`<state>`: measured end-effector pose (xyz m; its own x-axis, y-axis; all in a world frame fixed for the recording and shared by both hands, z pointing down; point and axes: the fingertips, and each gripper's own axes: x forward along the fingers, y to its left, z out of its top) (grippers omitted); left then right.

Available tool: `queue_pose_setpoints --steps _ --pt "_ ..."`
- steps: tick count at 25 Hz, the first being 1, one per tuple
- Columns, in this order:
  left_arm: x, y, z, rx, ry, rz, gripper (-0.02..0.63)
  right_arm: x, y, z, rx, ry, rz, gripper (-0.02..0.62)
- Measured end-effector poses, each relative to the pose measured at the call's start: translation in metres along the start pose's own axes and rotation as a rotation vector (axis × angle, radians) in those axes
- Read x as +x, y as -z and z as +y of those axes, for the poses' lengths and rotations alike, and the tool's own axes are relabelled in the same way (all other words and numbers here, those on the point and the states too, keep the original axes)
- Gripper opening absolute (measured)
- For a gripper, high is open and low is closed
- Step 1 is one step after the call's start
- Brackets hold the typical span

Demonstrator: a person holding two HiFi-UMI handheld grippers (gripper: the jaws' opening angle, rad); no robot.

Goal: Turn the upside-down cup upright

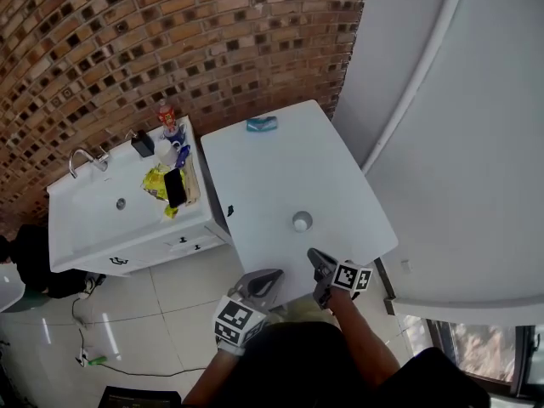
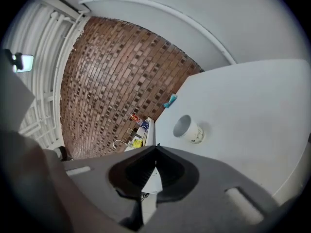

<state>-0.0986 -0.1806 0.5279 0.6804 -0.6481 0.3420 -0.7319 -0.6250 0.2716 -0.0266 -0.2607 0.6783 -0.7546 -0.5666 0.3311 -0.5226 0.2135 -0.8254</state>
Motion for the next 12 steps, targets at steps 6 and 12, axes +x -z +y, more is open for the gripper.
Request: queue_pose_setpoints --steps 6,12 --pt "-0.016 0.019 -0.003 -0.044 -0.011 -0.007 0.015 -0.027 0.003 0.038 -0.21 0.01 -0.001 -0.012" --pt "-0.023 0.022 -0.012 -0.038 -0.016 -0.02 0.015 -0.041 0.019 0.064 -0.349 -0.002 0.05 -0.011"
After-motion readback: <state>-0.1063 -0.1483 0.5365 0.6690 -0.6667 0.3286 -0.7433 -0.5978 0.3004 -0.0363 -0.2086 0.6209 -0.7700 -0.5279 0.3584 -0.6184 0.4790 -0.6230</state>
